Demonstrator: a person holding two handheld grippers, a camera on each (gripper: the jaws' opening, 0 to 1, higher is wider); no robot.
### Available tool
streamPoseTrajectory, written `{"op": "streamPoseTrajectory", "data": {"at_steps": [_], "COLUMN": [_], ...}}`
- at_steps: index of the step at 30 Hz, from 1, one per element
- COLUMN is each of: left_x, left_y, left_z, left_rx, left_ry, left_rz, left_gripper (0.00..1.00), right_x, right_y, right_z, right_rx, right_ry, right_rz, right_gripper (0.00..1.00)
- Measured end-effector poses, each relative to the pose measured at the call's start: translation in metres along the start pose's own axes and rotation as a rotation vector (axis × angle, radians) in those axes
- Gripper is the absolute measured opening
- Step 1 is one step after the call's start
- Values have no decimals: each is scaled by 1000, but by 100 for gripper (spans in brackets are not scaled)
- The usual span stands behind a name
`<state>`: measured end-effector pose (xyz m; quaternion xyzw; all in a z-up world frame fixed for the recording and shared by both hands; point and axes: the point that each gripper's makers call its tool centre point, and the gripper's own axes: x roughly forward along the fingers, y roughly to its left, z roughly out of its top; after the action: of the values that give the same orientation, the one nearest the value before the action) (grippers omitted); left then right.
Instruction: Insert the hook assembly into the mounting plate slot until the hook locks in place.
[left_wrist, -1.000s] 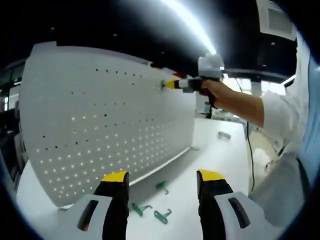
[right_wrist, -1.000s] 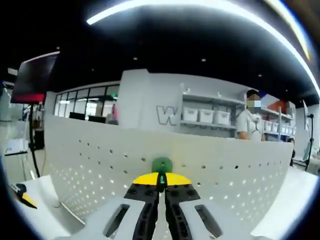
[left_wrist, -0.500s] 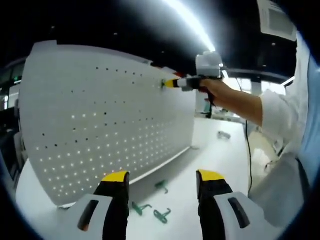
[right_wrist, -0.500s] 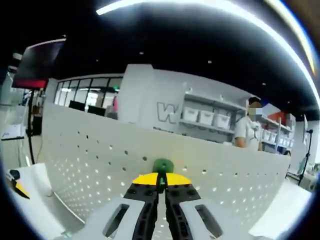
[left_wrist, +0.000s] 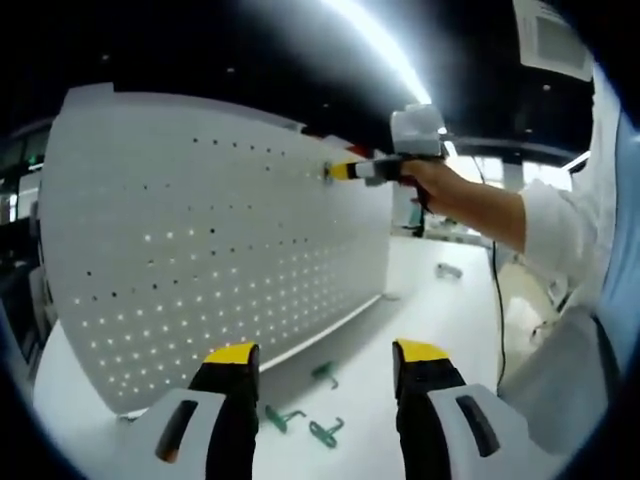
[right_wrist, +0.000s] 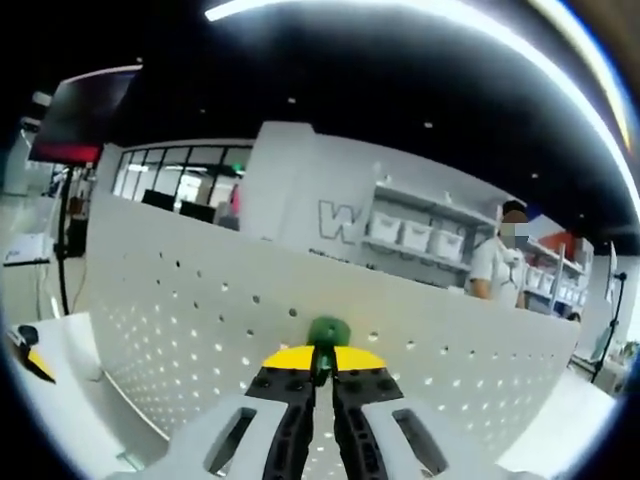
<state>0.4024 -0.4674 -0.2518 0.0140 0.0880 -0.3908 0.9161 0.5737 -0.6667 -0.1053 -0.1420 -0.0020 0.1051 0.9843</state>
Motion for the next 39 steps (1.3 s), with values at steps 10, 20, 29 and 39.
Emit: {"op": "streamPoseTrajectory", "data": {"at_steps": [10, 20, 29, 39], "left_x": [1, 1, 1, 1], "left_y": [0, -1, -2, -2], "left_z": [-1, -1, -2, -2], "left_rx": [2, 6, 7, 8], "left_ry": [2, 6, 10, 10], "left_rz": [-1, -3, -4, -5], "left_gripper": [55, 55, 54, 55], "right_x": [-5, -15, -24, -31], "right_y": [-1, 3, 21, 30], "right_z": [-12, -39, -72, -96], "right_rx": [0, 0, -17, -26], "right_ry": [18, 76, 141, 185], "right_rz": [0, 13, 60, 93], "right_gripper": [8, 18, 18, 19]}}
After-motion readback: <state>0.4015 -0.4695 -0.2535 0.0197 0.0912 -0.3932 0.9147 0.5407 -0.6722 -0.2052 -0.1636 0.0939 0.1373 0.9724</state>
